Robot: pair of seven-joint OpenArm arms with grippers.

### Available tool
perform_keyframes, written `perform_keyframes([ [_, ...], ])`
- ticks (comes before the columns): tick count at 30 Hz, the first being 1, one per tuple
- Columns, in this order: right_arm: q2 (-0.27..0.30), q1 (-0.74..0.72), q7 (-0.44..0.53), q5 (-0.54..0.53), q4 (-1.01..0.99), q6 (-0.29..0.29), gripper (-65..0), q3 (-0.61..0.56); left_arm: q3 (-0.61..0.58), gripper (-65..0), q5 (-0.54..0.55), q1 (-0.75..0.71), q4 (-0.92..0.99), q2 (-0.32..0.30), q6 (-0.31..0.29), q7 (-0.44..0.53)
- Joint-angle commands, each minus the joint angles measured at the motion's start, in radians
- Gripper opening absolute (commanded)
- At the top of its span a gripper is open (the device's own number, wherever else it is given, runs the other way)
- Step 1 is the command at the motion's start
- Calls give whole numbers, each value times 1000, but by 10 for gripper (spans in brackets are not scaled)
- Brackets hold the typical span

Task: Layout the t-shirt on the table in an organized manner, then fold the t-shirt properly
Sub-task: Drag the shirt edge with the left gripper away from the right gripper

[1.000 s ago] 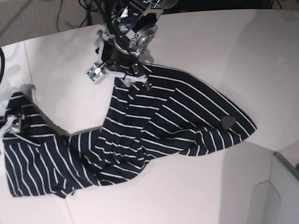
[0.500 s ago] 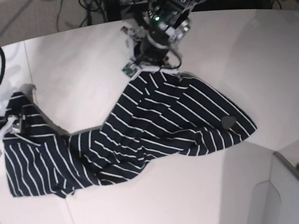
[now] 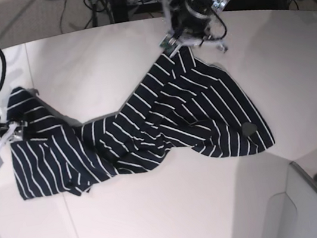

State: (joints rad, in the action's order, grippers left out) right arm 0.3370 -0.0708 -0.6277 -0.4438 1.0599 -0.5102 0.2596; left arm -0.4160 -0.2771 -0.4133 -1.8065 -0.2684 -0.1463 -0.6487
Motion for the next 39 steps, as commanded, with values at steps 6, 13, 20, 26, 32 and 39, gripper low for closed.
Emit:
perform_keyframes([
  [6,21,-11,15,-11,15,-6,-140,4,7,-650,-7,72,24,53,7,-59],
  [13,21,-4,15,-11,16,-6,-140,4,4,-123,-9,83,49,65,7,-64],
  [20,21,-4,15,-11,16,-6,-140,4,2,-250,-11,90,178,64,7,-61],
  [26,21,-4,15,-11,16,-6,-140,4,7,-512,-7,110,282,64,7,-59],
  [32,21,-8,16,1,-2,2,-141,4,6,-650,-9,103,256,36,7,-59],
  [39,15,-47,21,181,-93,3,-141,57,32,-650,-4,46,135,-99,7,-64],
])
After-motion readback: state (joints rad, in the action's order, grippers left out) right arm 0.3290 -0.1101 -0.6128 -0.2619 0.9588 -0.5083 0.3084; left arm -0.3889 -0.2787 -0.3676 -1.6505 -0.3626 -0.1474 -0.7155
